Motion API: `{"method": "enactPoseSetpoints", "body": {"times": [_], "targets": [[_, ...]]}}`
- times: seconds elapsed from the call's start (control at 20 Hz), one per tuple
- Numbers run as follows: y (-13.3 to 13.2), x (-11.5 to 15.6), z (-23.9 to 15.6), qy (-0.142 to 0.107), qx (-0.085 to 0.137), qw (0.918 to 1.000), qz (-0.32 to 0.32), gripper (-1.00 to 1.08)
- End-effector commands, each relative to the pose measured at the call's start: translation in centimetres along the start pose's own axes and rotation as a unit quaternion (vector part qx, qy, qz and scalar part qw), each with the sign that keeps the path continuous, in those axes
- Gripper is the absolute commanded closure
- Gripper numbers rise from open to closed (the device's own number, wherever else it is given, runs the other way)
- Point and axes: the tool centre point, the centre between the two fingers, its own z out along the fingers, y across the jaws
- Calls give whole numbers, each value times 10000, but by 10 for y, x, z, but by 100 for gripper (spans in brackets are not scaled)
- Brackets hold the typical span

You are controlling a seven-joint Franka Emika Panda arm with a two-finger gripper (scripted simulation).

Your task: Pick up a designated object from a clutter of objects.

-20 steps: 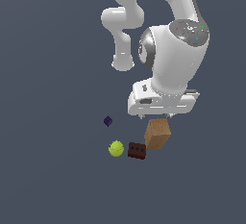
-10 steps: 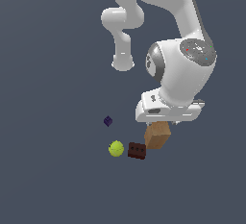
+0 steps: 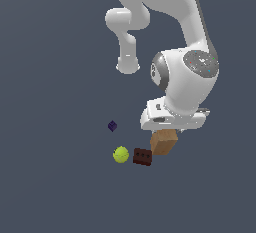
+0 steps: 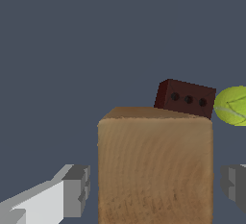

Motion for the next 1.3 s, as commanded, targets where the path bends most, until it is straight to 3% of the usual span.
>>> {"method": "enactPoseSetpoints", "body": {"times": [0.0,0.4,0.45,1.25], "targets": [[0,-1,13,-5,0,10000,2,-92],[0,1,30,-3,0,10000,6,-92],[0,1,30,-3,0,10000,6,108],[3,-4,24,-8,-1,10000,5,108]]}}
